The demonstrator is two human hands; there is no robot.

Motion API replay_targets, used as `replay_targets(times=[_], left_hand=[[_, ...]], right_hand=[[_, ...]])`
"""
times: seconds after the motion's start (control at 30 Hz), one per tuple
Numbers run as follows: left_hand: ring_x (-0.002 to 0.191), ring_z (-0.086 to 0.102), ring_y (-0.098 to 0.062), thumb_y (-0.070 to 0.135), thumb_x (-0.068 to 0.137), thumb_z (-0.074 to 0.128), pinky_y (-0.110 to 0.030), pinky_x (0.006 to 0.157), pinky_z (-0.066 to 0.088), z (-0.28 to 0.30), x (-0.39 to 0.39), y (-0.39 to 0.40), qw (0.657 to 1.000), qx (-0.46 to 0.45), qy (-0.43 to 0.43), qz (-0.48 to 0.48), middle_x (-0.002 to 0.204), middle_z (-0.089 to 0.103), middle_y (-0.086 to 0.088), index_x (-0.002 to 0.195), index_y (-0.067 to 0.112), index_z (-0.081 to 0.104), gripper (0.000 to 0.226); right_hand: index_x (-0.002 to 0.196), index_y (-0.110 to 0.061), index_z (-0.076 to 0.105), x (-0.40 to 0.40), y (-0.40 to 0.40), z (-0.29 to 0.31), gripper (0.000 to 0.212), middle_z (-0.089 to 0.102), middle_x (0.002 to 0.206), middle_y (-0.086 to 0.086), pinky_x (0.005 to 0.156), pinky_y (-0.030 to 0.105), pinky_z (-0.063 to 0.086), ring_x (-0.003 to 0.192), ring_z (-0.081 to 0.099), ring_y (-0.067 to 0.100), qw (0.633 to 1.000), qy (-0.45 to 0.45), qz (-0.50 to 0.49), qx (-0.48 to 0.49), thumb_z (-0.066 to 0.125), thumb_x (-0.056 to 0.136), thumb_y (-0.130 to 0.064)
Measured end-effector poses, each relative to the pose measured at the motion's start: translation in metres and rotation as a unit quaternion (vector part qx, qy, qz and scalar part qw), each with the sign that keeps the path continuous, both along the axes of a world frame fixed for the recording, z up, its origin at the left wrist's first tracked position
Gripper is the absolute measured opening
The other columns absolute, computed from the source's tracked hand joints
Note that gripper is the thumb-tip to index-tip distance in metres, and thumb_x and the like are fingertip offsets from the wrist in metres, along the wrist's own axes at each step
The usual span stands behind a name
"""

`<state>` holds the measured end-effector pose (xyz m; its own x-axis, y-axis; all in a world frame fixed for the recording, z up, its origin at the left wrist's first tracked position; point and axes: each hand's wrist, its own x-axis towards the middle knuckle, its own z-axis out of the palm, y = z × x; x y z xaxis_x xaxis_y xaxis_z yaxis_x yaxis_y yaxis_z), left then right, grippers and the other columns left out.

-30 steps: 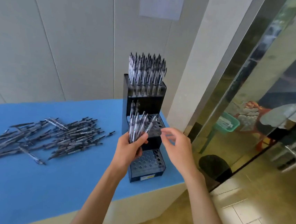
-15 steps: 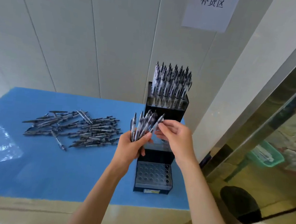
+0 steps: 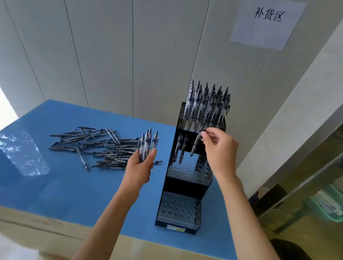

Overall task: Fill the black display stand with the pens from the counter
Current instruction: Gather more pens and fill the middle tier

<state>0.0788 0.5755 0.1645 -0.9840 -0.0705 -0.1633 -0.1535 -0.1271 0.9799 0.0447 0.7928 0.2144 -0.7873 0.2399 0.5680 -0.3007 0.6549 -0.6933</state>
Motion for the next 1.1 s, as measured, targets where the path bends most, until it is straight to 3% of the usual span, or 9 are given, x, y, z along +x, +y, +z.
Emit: replay_targets(times=[0.13, 0.47, 0.63, 0.9, 1.0, 1.1], left_hand=[[0.05, 0.03, -0.013, 0.033, 0.106, 0.052, -0.028, 0.048, 0.029, -0.001, 0.001, 0.0, 1.0, 0.009, 0.012, -0.006, 0.063, 0.047, 0.004, 0.089, 0.013, 0.042, 0.028], [0.052, 0.037, -0.013, 0.029, 0.105, 0.057, -0.025, 0.047, 0.032, 0.003, 0.003, 0.003, 0.999, 0.02, 0.028, -0.017, 0.068, 0.056, 0.003, 0.098, 0.007, 0.056, 0.023], [0.05, 0.038, -0.014, 0.03, 0.104, 0.057, -0.024, 0.045, 0.031, 0.004, 0.003, 0.004, 0.999, 0.018, 0.04, -0.015, 0.072, 0.061, 0.0, 0.105, 0.005, 0.059, 0.025], [0.052, 0.039, -0.016, 0.021, 0.102, 0.06, -0.024, 0.043, 0.03, 0.008, -0.002, 0.008, 0.998, 0.065, 0.004, -0.021, 0.072, 0.059, -0.006, 0.109, -0.004, 0.06, 0.026], [0.053, 0.039, -0.016, 0.022, 0.101, 0.062, -0.024, 0.044, 0.028, 0.011, -0.001, 0.012, 0.998, 0.061, 0.017, -0.029, 0.073, 0.054, -0.009, 0.107, -0.007, 0.06, 0.029], [0.051, 0.044, -0.015, 0.026, 0.101, 0.063, -0.025, 0.044, 0.028, 0.014, -0.001, 0.017, 0.997, 0.051, 0.04, -0.046, 0.077, 0.059, -0.011, 0.106, -0.006, 0.064, 0.032]], right_hand=[[0.104, -0.008, 0.076, -0.002, 0.0, -0.005, 0.015, 0.076, 0.088, -0.001, 0.08, 0.02, 0.058, 0.079, 0.07, 0.006, 1.0, 0.011, 0.007, 0.026, 0.073, 0.091, -0.012], [0.103, -0.008, 0.077, -0.012, -0.003, -0.018, 0.014, 0.077, 0.085, 0.0, 0.081, 0.028, 0.061, 0.078, 0.072, 0.008, 0.999, -0.028, 0.017, 0.03, 0.072, 0.092, -0.015], [0.106, -0.004, 0.076, -0.014, -0.004, -0.03, 0.017, 0.077, 0.09, 0.007, 0.088, 0.037, 0.06, 0.083, 0.073, 0.016, 0.995, -0.087, 0.017, 0.036, 0.073, 0.091, -0.012], [0.095, -0.005, 0.078, -0.013, -0.001, -0.037, 0.012, 0.076, 0.079, 0.004, 0.08, 0.039, 0.061, 0.075, 0.072, 0.014, 0.995, -0.09, 0.011, 0.039, 0.075, 0.089, -0.014], [0.085, -0.01, 0.079, -0.008, 0.002, -0.035, 0.01, 0.073, 0.068, -0.004, 0.073, 0.037, 0.061, 0.065, 0.07, 0.007, 0.995, -0.104, 0.012, 0.006, 0.077, 0.088, -0.019], [0.092, -0.006, 0.078, -0.001, -0.002, -0.021, 0.01, 0.075, 0.073, 0.002, 0.072, 0.037, 0.063, 0.068, 0.073, 0.013, 0.985, -0.115, 0.078, -0.102, 0.074, 0.09, -0.015]])
